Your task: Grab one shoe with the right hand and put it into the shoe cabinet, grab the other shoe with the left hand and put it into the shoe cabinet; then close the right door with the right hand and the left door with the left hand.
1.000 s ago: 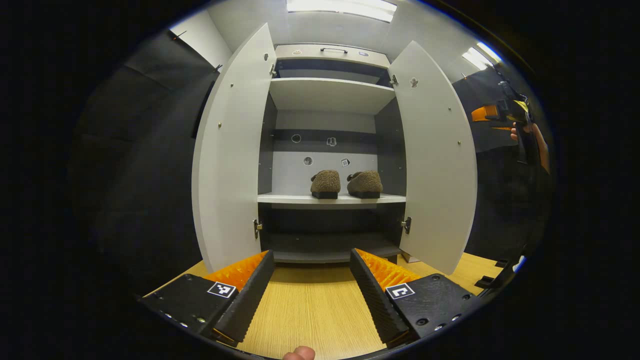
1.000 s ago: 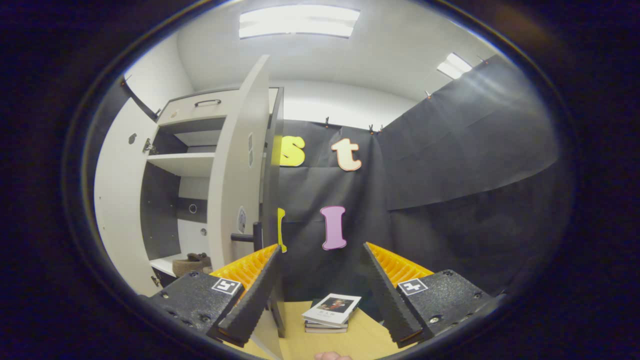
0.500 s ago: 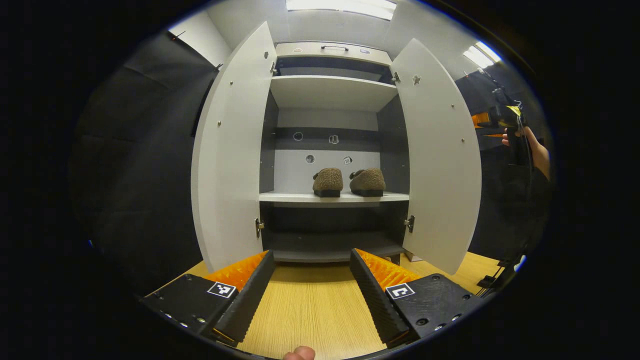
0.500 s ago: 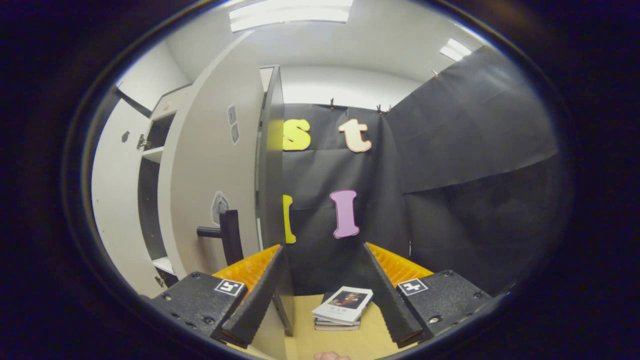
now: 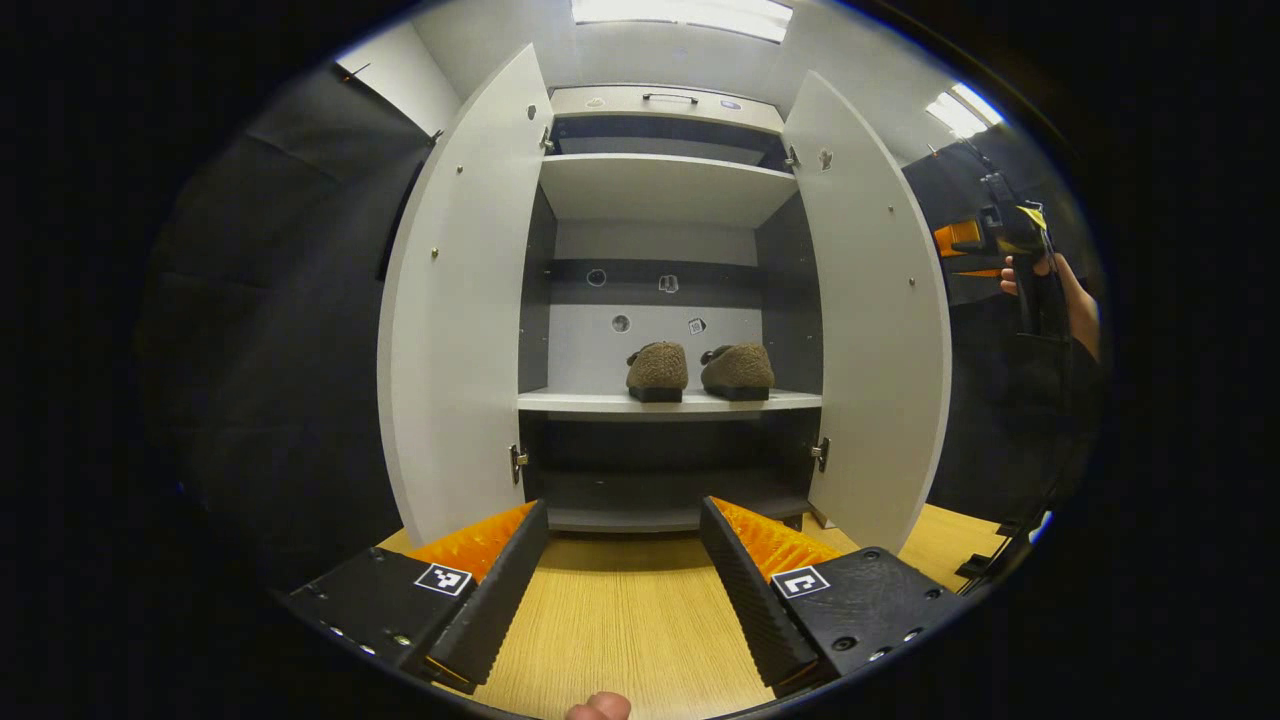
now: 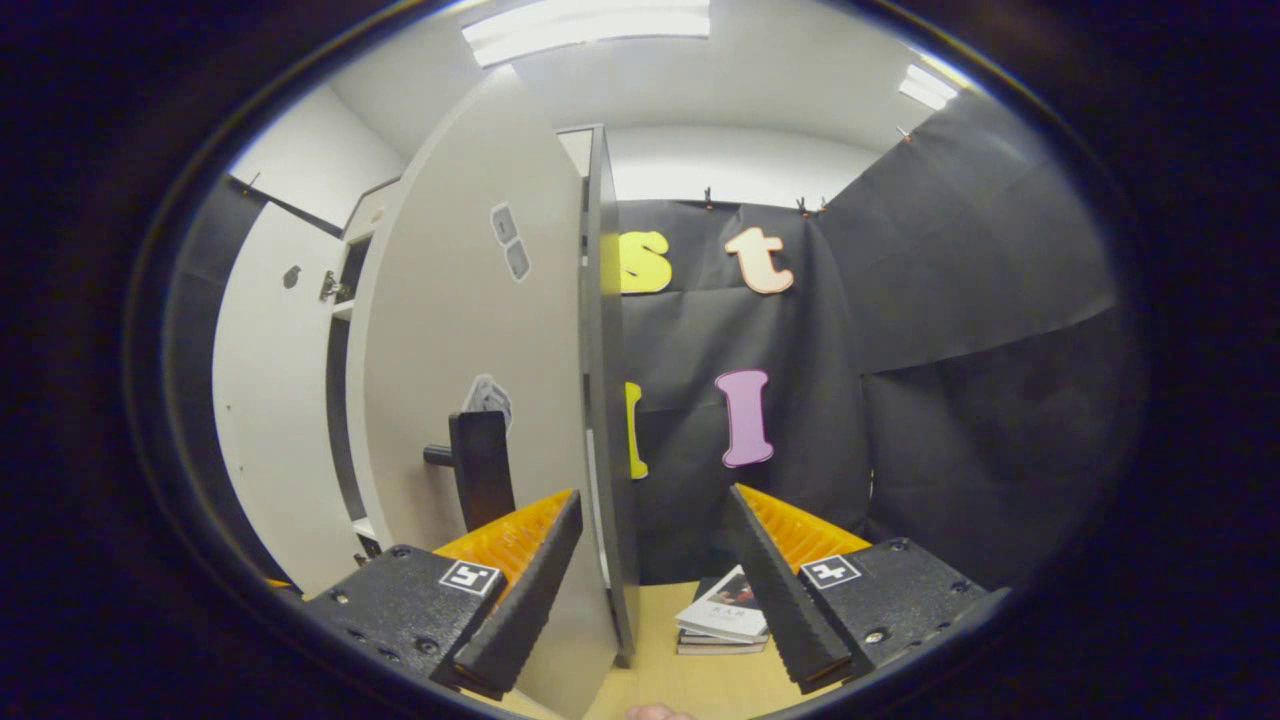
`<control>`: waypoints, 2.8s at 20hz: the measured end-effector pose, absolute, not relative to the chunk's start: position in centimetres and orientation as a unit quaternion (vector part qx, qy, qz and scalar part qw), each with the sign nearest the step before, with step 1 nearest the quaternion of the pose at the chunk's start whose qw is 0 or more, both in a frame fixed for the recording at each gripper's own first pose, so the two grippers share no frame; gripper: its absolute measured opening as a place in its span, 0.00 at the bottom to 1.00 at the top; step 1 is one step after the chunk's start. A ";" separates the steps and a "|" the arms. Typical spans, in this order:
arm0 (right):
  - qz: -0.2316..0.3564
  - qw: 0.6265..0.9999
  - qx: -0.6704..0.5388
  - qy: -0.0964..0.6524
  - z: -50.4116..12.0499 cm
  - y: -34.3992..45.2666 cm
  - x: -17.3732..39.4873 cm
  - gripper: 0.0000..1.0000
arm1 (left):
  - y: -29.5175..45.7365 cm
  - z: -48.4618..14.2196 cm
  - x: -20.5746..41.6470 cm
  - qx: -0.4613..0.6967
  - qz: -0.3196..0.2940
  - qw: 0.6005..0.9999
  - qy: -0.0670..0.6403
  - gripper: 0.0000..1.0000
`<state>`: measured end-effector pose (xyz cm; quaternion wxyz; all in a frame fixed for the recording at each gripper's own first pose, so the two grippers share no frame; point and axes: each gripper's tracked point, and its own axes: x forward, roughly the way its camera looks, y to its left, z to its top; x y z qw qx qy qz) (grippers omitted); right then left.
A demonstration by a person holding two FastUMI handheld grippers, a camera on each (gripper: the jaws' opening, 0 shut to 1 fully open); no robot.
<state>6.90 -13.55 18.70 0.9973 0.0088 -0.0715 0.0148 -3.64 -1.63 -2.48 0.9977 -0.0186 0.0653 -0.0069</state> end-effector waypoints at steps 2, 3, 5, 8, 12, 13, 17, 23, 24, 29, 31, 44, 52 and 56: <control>0.036 0.997 0.006 -0.072 18.6 -11.5 7.3 0.94 | -1.5 -2.3 -3.7 -0.016 -0.004 0.998 0.064 0.93; 0.041 0.996 0.007 -0.074 18.5 -10.7 7.5 0.94 | -1.2 -2.3 -3.8 -0.014 -0.002 0.998 0.064 0.93; 0.058 0.995 0.012 -0.076 18.3 -9.2 8.0 0.94 | -0.7 -2.4 -4.0 -0.012 0.004 0.998 0.064 0.93; 0.079 0.993 0.031 -0.081 18.0 -6.8 8.9 0.94 | -0.1 -2.4 -4.1 -0.016 0.012 0.998 0.064 0.93; 0.111 0.991 0.044 -0.066 16.9 -2.4 11.4 0.94 | 0.5 -2.1 -4.2 -0.018 0.020 0.998 0.059 0.93; 0.115 0.990 0.042 -0.064 16.6 -1.4 12.1 0.95 | 0.7 -2.0 -4.2 -0.018 0.023 0.998 0.059 0.93; 0.114 0.991 0.043 -0.064 16.1 0.6 14.0 0.90 | 1.0 -2.1 -4.4 -0.021 0.031 0.997 0.063 0.93; 0.072 0.993 0.030 -0.085 16.4 -1.5 12.5 0.97 | 1.7 -1.7 -4.5 -0.018 0.038 0.997 0.060 0.93; 0.069 0.993 0.023 -0.088 16.4 -1.9 11.5 0.97 | 1.8 -1.7 -4.6 -0.017 0.038 0.997 0.060 0.93; 0.035 0.994 -0.016 -0.104 14.6 -3.2 6.3 0.98 | 1.9 -0.9 -4.3 -0.016 0.035 0.998 0.053 0.93; 0.014 0.993 -0.034 -0.108 13.0 -3.4 4.5 0.97 | 1.6 -0.8 -4.1 -0.016 0.032 0.998 0.052 0.93; -0.042 0.995 -0.081 -0.046 -3.9 -1.5 -2.6 0.97 | -1.7 0.0 -4.1 -0.044 -0.010 0.997 0.056 0.93; -0.029 0.997 -0.077 -0.013 -6.5 -1.5 -2.5 0.97 | 3.4 6.7 -3.8 -0.086 0.031 0.996 -0.015 0.93; -0.028 0.997 -0.074 -0.014 -5.8 -1.7 -1.8 0.98 | 10.8 12.0 -3.2 -0.077 0.096 0.989 -0.078 0.93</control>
